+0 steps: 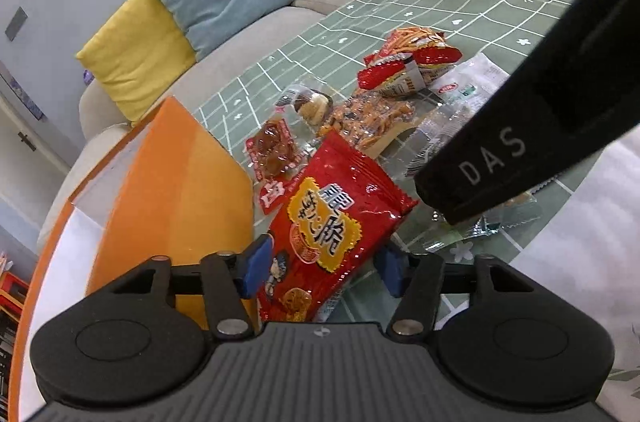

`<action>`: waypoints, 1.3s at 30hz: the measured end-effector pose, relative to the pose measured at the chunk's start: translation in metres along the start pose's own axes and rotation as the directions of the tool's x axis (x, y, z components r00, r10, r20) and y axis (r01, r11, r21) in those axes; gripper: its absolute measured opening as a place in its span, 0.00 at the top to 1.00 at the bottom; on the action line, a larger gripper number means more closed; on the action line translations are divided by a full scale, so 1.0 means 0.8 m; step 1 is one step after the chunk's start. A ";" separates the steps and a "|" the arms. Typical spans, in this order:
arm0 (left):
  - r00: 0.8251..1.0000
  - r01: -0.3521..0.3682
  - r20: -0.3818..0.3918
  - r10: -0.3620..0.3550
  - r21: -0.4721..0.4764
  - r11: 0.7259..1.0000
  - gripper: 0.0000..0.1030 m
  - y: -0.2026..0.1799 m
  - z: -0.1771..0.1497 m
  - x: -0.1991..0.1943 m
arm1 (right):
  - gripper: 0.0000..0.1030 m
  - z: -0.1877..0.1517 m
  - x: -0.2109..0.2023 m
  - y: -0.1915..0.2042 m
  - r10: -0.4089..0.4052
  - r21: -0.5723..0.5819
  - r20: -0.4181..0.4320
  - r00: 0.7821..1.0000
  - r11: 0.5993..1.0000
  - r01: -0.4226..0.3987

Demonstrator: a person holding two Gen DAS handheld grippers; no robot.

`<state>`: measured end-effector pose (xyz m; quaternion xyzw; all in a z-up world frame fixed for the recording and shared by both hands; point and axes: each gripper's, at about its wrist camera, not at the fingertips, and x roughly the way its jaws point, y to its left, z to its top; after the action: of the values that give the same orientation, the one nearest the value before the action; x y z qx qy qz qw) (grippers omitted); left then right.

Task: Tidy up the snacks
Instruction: 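Grasp red stick pack with left tool while right tool grasps clear snack bag, then lower red pack into orange box with left tool while right tool releases clear bag inside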

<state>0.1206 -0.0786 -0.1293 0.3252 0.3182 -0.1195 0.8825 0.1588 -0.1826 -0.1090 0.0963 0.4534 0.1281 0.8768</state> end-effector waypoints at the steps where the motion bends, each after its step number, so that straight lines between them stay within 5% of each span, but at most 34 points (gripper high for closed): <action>1: 1.000 0.006 -0.005 -0.006 0.003 1.000 0.48 0.000 0.000 0.001 | 0.61 0.000 0.000 0.000 0.000 -0.002 0.001 1.000 1.000 0.000; 10: 1.000 0.000 0.001 0.000 -0.058 0.998 0.68 0.012 0.002 -0.013 | 0.72 -0.001 -0.005 0.003 -0.011 -0.023 0.009 1.000 1.000 0.011; 39: 0.995 0.079 0.079 -0.054 -0.361 0.929 0.75 0.058 0.015 -0.125 | 0.74 -0.014 -0.091 0.021 0.000 -0.065 0.090 0.996 0.998 0.006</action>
<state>0.0693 -0.0505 -0.0354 0.1410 0.3154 -0.0992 0.9332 0.1068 -0.1886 -0.0547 0.0727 0.4091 0.1372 0.8992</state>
